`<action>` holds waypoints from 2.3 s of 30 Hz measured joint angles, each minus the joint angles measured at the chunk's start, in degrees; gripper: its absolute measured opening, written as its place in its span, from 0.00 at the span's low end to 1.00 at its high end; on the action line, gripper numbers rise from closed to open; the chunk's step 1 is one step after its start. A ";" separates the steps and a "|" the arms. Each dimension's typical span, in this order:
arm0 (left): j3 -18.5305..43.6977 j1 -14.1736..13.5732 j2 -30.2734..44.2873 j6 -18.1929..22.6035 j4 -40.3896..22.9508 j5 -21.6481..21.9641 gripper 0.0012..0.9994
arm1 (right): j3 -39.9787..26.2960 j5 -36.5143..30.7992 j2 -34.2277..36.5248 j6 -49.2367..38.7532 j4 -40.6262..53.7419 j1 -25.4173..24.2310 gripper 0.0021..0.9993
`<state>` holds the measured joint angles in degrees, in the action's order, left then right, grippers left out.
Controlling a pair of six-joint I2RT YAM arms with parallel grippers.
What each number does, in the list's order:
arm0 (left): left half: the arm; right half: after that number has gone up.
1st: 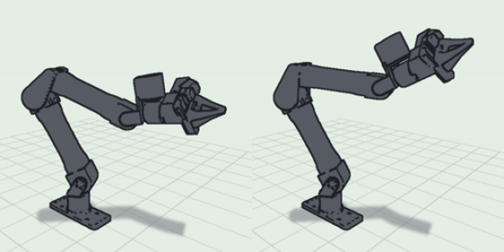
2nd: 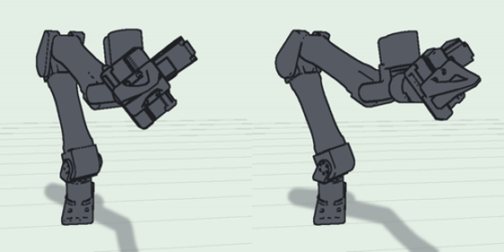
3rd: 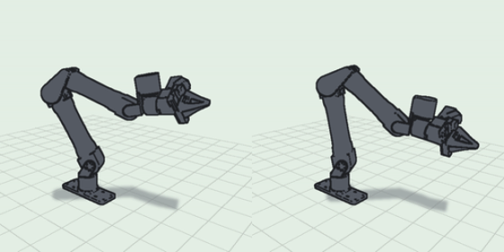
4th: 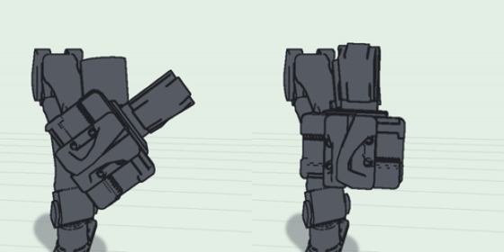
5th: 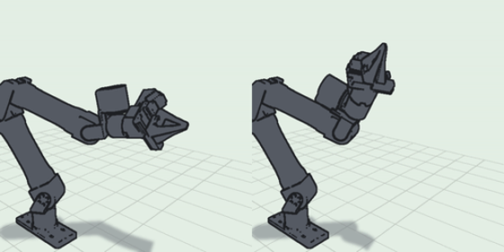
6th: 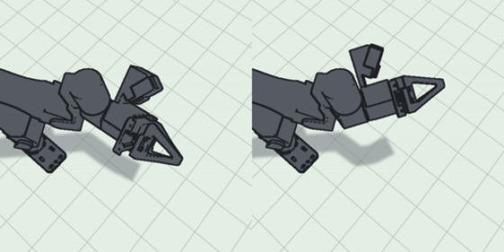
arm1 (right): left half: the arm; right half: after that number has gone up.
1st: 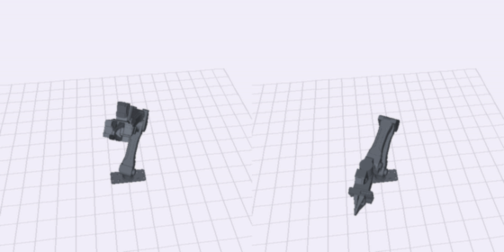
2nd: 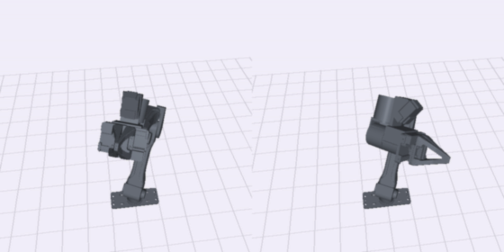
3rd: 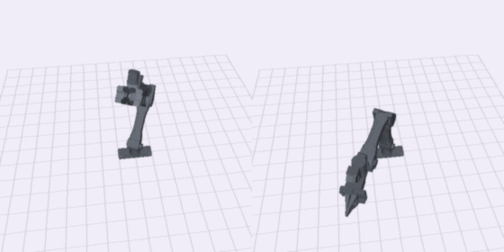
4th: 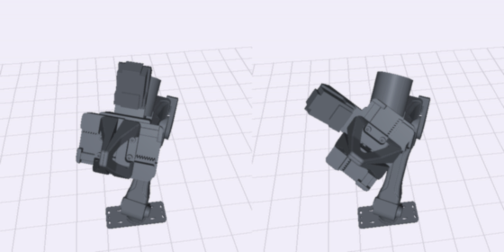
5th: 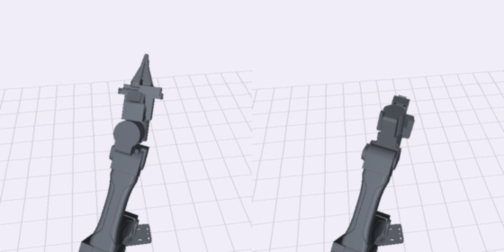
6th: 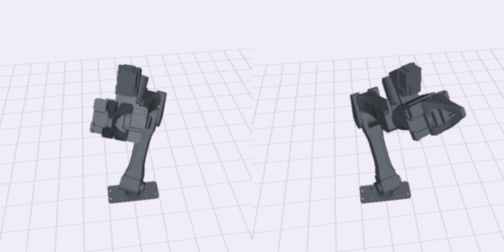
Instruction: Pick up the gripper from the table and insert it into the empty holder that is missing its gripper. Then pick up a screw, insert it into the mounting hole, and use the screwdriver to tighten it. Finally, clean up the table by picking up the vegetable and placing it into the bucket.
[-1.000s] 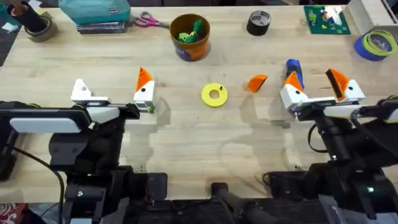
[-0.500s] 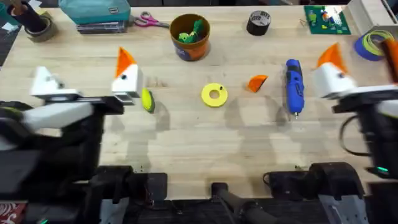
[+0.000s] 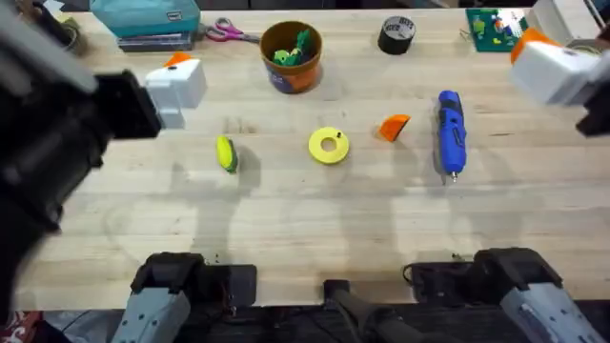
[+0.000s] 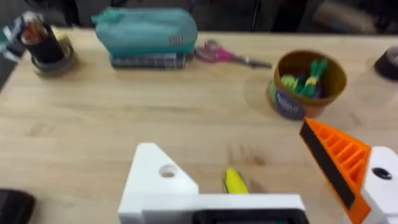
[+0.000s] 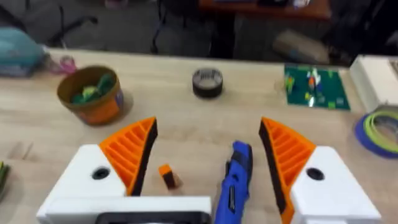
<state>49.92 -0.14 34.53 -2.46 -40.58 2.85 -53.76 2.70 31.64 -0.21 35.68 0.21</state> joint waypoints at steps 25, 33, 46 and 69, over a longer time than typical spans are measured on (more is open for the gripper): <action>14.88 0.00 32.17 -0.05 -18.85 0.04 0.99 | -14.07 0.16 33.47 -0.02 24.04 0.00 1.00; 14.99 0.00 32.32 -12.10 -28.78 0.07 0.99 | -14.12 0.17 33.47 -0.02 23.63 0.00 1.00; 5.24 -0.04 41.15 -22.88 -21.09 -5.26 0.99 | -14.14 0.17 33.47 0.00 23.03 0.00 1.00; 3.86 -0.35 57.13 -20.94 -10.75 -9.10 0.20 | -14.14 0.15 33.47 0.00 23.03 0.00 1.00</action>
<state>53.78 -0.49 91.66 -23.40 -51.33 -6.24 -67.90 2.85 65.10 -0.21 58.72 0.21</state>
